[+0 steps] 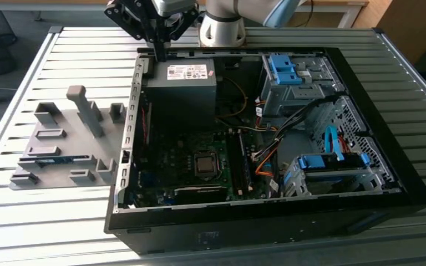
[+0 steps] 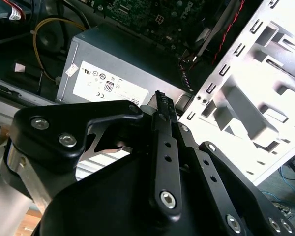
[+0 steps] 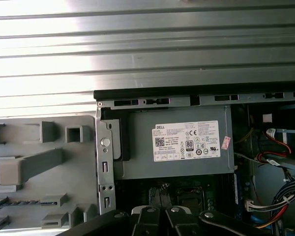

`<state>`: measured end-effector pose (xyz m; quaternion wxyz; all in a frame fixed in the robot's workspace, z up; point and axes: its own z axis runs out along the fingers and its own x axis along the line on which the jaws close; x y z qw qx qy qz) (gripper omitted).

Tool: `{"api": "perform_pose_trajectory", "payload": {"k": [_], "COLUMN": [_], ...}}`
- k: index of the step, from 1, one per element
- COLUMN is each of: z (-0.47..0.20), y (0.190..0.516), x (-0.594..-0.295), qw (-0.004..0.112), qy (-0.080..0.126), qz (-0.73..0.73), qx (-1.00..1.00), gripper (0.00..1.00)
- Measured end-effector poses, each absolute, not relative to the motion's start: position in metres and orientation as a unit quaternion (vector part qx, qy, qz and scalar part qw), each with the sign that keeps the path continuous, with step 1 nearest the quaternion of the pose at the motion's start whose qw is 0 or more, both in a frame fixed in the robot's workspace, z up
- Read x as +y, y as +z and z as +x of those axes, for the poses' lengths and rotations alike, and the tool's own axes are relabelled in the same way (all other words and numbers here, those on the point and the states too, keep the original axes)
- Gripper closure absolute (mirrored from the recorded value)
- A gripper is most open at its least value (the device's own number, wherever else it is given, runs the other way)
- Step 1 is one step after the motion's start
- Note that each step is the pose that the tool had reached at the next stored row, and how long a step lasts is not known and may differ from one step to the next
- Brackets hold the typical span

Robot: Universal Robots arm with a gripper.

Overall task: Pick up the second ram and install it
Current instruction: 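Reach for the second ram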

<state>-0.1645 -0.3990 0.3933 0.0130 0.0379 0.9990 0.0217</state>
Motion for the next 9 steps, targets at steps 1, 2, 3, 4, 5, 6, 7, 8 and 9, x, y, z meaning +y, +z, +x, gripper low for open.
{"api": "perform_pose_trajectory", "payload": {"k": [1, 2, 3, 4, 5, 6, 7, 8, 9], "z": [-0.1651, -0.1659, -0.1667, -0.1675, -0.1684, -0.1694, -0.1703, -0.1711, -0.172], "y": [0.3933, 0.3933, 0.3933, 0.3933, 0.3933, 0.3933, 0.3932, 0.3932, 0.3932], "x": [-0.399, -0.3989, -0.3989, -0.3989, -0.3989, -0.3989, -0.3989, -0.3989, -0.399], "qw": [0.013, 0.013, 0.013, 0.013, 0.013, 0.013, 0.013, 0.013, 0.013], "qy": [0.022, 0.022, 0.022, 0.022, 0.022, 0.022, 0.022, 0.022, 0.022], "qz": [0.038, 0.038, 0.038, 0.038, 0.038, 0.038, 0.038, 0.038, 0.038], "qx": [0.999, 0.999, 0.999, 0.999, 0.999, 0.999, 0.999, 0.999, 0.999], "gripper": [0.89, 0.89, 0.89, 0.89, 0.89, 0.89, 0.89, 0.89, 0.89]}}
